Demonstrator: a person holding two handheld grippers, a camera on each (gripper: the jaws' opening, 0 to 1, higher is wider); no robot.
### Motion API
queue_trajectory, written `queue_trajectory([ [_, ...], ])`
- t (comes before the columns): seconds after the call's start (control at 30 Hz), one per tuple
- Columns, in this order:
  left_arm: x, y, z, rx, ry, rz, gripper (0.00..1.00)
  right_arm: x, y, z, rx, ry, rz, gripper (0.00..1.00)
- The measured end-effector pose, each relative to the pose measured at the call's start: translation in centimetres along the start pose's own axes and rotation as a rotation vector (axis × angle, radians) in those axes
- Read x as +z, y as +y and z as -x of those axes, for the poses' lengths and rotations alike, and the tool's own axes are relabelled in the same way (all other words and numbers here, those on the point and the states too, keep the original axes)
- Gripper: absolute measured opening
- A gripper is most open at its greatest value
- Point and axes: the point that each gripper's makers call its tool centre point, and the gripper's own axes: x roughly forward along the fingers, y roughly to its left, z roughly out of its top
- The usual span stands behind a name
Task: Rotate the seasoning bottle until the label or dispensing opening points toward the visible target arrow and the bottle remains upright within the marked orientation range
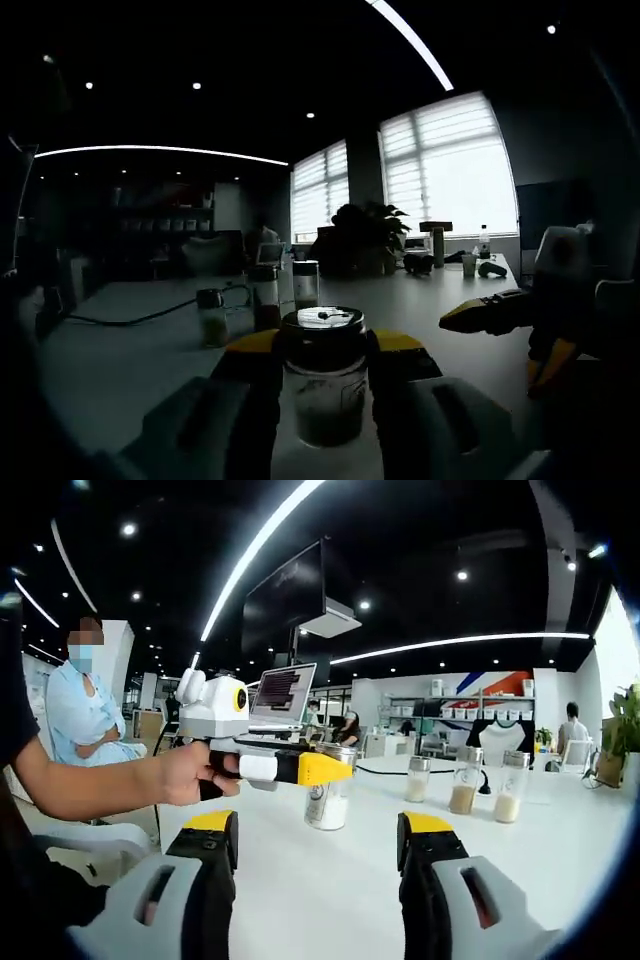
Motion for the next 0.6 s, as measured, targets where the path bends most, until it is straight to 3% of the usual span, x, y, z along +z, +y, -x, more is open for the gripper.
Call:
queue_trajectory([
  [0.27, -0.9, 1.7, 0.0, -0.005, 0.010, 0.003, 0.35, 0.0, -0.5, 0.0, -0.011, -0.002, -0.022, 0.82],
  [0.5, -1.8, 3.0, -0.1, 0.021, 0.034, -0.003, 0.35, 0.2, -2.5, 1.0, -0.043, -0.024, -0.084, 0.92],
  [0.57, -2.0, 3.2, -0.1, 0.021, 0.035, 0.002, 0.35, -0.4, -3.0, 1.4, -0.060, 0.021, -0.014, 0.86],
  [0.6, -2.1, 3.3, -0.2, 0.023, 0.035, 0.005, 0.35, -0.5, -3.2, 1.4, -0.067, 0.023, 0.004, 0.89],
])
